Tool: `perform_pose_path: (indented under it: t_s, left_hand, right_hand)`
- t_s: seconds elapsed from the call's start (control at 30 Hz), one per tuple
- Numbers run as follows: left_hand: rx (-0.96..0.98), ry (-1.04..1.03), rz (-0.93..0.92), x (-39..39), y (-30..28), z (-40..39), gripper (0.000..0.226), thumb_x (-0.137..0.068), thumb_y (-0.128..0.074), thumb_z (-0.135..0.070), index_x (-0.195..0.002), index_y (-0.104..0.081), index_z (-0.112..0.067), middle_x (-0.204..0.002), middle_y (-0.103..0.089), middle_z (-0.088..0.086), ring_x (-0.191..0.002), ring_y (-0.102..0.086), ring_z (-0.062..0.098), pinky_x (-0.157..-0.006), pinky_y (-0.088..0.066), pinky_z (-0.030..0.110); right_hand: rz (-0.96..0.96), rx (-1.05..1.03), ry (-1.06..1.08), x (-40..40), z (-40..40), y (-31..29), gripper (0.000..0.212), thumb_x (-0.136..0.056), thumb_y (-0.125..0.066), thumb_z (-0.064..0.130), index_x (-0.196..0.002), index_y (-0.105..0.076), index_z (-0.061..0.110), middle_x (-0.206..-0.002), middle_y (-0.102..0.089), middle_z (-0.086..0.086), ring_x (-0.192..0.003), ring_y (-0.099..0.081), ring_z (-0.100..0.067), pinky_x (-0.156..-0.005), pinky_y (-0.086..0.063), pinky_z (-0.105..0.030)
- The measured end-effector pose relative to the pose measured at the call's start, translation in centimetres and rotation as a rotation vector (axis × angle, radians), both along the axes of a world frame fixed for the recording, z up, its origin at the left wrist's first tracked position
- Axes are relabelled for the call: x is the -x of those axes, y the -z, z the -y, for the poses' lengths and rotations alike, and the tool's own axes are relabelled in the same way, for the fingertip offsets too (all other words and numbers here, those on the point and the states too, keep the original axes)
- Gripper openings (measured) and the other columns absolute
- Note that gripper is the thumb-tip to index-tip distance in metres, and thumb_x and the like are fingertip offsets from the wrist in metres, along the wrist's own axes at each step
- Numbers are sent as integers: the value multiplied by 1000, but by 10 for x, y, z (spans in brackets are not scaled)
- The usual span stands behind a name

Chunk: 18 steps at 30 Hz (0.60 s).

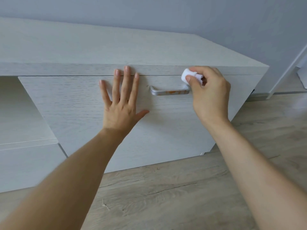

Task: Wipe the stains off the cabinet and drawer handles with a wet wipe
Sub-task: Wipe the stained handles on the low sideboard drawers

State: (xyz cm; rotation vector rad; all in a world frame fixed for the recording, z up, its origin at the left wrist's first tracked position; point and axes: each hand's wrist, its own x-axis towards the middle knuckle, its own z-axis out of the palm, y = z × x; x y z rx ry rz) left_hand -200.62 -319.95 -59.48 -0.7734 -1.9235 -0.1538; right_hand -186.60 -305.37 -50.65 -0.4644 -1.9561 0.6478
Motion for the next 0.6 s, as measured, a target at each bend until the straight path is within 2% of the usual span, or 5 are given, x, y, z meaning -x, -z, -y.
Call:
perform_pose_path:
  t_s: [0.17, 0.4, 0.6]
  left_hand:
    - [-51, -5, 43, -2, 6, -13, 116, -68, -71, -64, -149, -15, -2, -150, -25, 29, -139, -14, 39, -105, -7, 66]
    - [-135, 35, 34, 6, 12, -25, 119, -71, -59, -76, -147, -13, 4, -144, -23, 38, -135, -12, 46, -97, -8, 75]
    - [-162, 33, -57, 13, 18, -28, 119, -77, -50, -80, -150, -2, 0, -145, -17, 33, -137, -8, 44, -99, -8, 74]
  right_hand:
    - [-40, 30, 35, -3, -17, 21, 16, -88, -60, 5, -101, -68, 12, -97, -60, -1, -78, -46, 0, -68, -35, -2]
    - [-104, 84, 1, -3, -33, 37, 15, -88, -61, 5, -100, -69, 11, -96, -60, 1, -76, -50, 0, -71, -35, -2]
    - [-132, 1, -21, 2, -40, 41, 15, -86, -62, 0, -96, -69, 8, -92, -58, 3, -81, -49, 17, -72, -34, 1]
